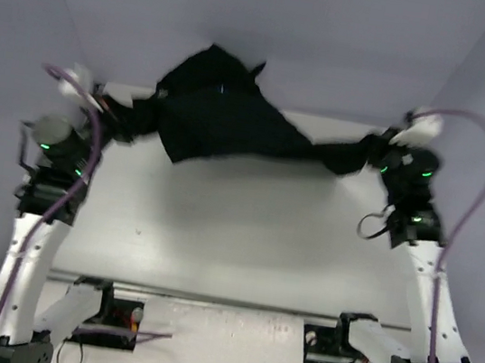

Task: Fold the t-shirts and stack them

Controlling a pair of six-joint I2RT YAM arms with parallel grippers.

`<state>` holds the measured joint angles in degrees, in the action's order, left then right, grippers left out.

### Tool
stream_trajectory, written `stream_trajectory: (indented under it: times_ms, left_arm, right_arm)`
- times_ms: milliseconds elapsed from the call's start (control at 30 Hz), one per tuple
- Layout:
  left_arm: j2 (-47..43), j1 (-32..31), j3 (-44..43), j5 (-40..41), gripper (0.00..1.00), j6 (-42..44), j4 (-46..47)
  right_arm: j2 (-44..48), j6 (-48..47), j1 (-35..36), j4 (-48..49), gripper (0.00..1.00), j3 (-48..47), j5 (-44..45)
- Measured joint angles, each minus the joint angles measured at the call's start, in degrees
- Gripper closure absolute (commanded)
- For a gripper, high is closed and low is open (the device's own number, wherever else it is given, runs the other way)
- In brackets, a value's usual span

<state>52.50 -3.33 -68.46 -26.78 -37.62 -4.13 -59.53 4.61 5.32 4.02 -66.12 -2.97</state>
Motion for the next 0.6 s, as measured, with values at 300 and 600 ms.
stream_trajectory:
  times_ms: [300, 600]
  left_arm:
    - [3.09, 0.03, 40.82, 7.36, 1.0, -2.02, -12.62]
    - [-13.81, -3.3, 31.29, 16.83, 1.0, -3.55, -27.49]
  right_arm:
    - [-5.67, 8.58, 8.18, -8.08, 1.0, 27.06, 7.67]
    - [-1.63, 26.68, 8.0, -14.16, 0.95, 30.82, 12.18]
